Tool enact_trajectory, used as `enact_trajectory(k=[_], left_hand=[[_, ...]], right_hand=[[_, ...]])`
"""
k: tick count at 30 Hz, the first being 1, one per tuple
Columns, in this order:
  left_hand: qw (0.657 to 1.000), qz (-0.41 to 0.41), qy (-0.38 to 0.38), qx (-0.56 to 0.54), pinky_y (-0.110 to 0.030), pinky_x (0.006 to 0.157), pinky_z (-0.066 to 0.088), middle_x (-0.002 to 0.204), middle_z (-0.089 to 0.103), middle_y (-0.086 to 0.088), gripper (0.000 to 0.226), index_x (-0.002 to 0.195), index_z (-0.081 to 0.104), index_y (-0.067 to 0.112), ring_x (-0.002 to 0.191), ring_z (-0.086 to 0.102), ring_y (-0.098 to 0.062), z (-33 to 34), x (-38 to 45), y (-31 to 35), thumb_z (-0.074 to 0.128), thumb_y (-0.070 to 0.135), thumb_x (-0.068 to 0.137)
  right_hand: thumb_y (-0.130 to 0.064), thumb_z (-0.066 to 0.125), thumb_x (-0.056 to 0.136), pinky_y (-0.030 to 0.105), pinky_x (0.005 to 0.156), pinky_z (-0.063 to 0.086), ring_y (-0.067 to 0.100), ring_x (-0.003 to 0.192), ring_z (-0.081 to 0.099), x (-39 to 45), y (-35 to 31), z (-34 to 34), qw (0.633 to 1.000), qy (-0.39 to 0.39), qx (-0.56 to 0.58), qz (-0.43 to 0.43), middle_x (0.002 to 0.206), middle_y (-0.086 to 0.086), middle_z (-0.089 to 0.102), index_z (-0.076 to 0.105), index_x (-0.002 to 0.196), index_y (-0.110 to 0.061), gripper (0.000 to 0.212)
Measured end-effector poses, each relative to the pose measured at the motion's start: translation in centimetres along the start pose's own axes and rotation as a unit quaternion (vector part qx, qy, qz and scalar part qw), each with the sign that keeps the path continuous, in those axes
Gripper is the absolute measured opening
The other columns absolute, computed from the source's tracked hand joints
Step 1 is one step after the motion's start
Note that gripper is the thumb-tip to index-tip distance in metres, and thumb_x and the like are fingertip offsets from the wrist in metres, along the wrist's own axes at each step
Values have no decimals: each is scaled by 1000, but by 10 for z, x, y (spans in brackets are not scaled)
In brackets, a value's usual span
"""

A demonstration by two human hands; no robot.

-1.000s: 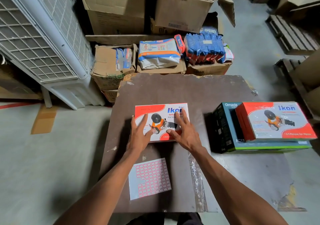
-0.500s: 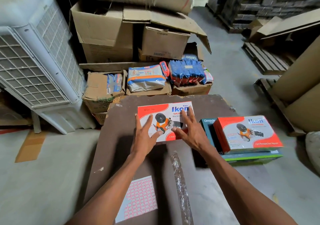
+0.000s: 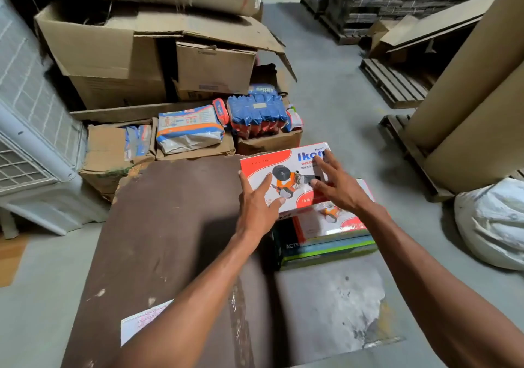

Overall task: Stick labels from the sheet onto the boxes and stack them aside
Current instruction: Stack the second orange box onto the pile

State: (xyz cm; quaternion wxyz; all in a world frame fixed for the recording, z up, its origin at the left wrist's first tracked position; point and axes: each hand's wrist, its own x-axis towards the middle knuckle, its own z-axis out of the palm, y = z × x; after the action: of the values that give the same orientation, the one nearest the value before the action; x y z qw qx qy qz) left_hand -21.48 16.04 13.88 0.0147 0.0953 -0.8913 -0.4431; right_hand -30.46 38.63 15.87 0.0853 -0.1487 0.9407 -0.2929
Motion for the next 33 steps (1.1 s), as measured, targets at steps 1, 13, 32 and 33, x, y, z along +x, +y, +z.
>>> enact_trajectory(k=[1,13,32,33], left_hand=[[1000,1,-6,-4,-38,121,29,170,-10,-12,69,154,43,30,147,33,-35,14,0,10,74,33,92],[998,0,-61,-1,-25,119,23,171,-5,-9,67,152,46,24,149,34,-24,103,-4,72,75,24,92],[995,-15,-86,40,-26,108,39,171,5,-3,70,153,45,27,147,36,-20,101,0,73,77,28,90],[996,-16,-85,36,-28,109,39,171,6,-3,70,152,46,27,147,37,-21,103,1,72,77,28,90]], right_hand=[[-42,59,101,45,116,39,19,142,46,-2,16,-10,1000,-6,2,9,170,-16,1,28,160,-34,67],[-2,45,100,48,117,39,16,153,23,-19,140,-56,997,-33,47,47,169,-17,6,34,157,-38,68],[-2,34,104,48,99,56,27,149,32,-36,156,-56,998,-33,28,42,170,-11,13,38,157,-29,59],[-2,34,103,49,100,55,27,150,32,-37,157,-56,998,-32,28,43,170,-11,13,38,157,-29,61]])
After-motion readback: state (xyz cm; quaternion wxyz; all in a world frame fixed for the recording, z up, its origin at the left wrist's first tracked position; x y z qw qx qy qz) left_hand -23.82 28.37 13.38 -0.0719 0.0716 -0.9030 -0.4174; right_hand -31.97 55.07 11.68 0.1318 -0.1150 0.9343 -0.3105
